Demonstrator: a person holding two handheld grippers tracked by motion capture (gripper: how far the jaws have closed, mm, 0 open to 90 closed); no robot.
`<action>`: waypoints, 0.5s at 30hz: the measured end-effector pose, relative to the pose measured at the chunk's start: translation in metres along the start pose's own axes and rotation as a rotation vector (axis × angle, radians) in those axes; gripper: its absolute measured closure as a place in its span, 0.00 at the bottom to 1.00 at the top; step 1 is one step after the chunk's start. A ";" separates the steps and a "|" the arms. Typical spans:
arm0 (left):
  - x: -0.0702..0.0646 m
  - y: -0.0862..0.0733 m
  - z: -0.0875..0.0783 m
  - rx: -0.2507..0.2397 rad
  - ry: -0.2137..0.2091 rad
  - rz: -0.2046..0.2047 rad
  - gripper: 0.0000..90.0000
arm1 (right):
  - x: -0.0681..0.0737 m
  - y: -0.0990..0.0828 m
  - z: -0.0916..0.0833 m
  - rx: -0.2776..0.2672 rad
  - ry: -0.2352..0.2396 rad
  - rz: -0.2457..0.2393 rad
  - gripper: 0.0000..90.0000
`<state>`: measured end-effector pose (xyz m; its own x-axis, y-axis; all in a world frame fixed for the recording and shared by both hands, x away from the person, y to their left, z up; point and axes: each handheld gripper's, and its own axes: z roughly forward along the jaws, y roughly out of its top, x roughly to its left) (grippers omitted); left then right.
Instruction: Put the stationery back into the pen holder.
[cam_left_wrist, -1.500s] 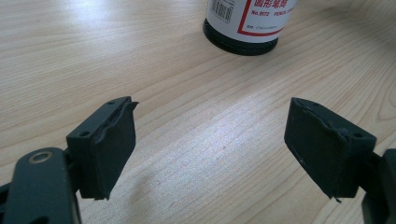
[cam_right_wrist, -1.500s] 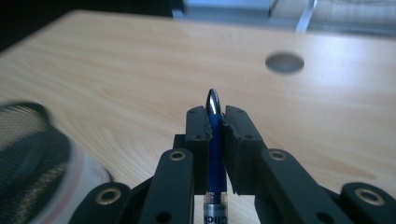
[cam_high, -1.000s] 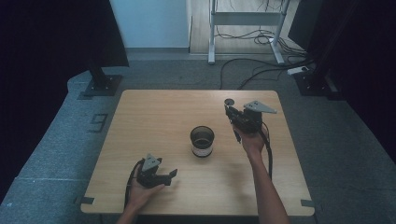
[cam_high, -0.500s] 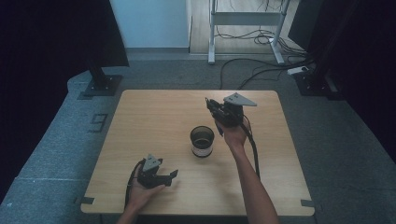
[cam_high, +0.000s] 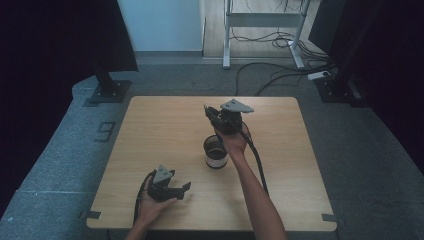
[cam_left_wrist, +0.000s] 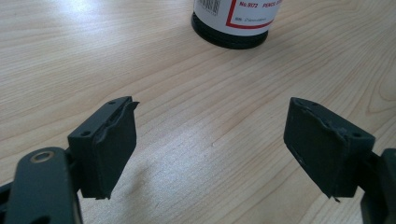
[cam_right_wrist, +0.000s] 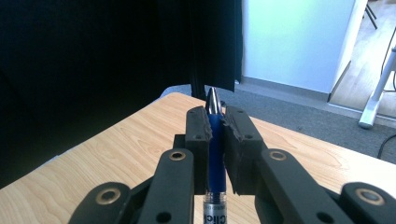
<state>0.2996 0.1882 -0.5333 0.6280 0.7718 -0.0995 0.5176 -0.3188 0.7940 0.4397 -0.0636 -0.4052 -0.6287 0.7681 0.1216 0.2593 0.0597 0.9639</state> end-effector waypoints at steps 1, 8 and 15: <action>0.000 0.000 0.000 0.000 0.000 0.000 0.20 | 0.000 0.000 0.000 0.000 0.000 0.000 0.88; 0.001 -0.001 0.001 0.000 0.004 -0.001 0.20 | 0.001 -0.011 0.005 0.006 -0.017 -0.014 0.88; 0.000 -0.001 0.003 0.009 0.005 0.007 0.20 | -0.001 -0.028 0.004 0.016 -0.031 -0.034 0.87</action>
<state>0.3005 0.1874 -0.5359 0.6284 0.7725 -0.0910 0.5187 -0.3289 0.7892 0.4364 -0.0635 -0.4329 -0.6143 0.7849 0.0813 0.2505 0.0963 0.9633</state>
